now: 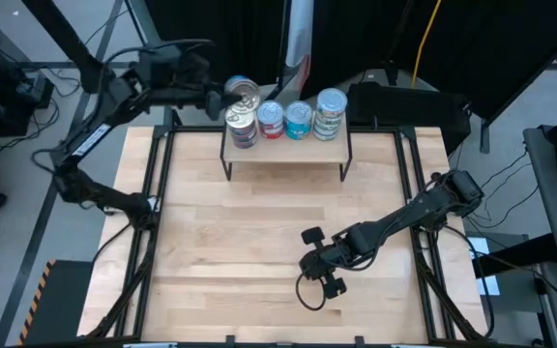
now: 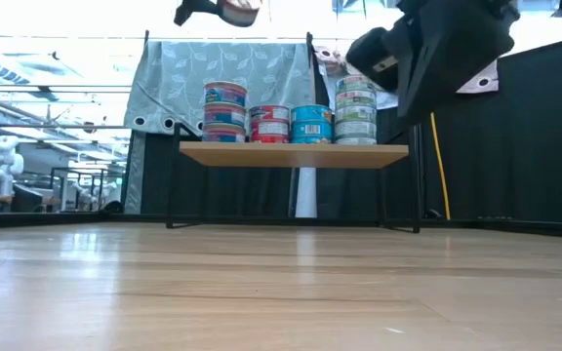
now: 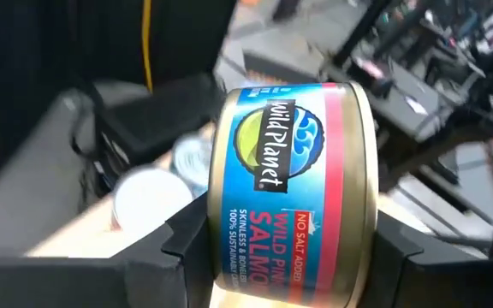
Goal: Stack canned seafood by type on shelf
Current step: Stack the blue pink tuna can on top of the other blue tuna cans on the shelf
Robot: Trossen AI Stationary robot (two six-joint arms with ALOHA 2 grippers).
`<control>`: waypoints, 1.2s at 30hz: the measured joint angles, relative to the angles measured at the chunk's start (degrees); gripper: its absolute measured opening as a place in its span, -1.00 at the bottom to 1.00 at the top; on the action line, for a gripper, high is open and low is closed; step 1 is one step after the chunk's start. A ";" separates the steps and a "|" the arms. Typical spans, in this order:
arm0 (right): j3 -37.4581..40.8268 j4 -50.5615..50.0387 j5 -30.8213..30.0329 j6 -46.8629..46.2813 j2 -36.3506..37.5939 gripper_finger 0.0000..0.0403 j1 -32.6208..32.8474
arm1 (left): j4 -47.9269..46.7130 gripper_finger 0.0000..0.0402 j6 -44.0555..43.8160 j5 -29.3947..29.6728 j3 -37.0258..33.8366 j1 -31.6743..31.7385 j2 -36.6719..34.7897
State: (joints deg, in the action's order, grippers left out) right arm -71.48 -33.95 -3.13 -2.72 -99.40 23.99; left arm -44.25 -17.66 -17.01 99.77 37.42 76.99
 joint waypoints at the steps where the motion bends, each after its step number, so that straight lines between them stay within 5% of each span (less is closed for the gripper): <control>1: 0.00 -0.58 -0.25 -0.43 0.54 -1.00 0.02 | -0.85 -0.06 -0.01 -2.23 0.00 1.09 0.89; 9: 0.00 -5.25 -4.54 -3.73 3.98 -1.00 1.52 | -7.68 -0.06 0.80 -14.22 0.15 8.08 5.02; 36: 0.00 -7.61 -9.11 -5.14 5.03 -1.00 5.70 | -15.31 -0.04 6.22 -22.29 0.09 14.34 12.76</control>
State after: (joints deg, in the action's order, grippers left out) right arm -71.48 -41.55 -12.24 -7.86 -94.37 29.69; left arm -59.57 -11.44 -39.30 99.85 51.76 89.75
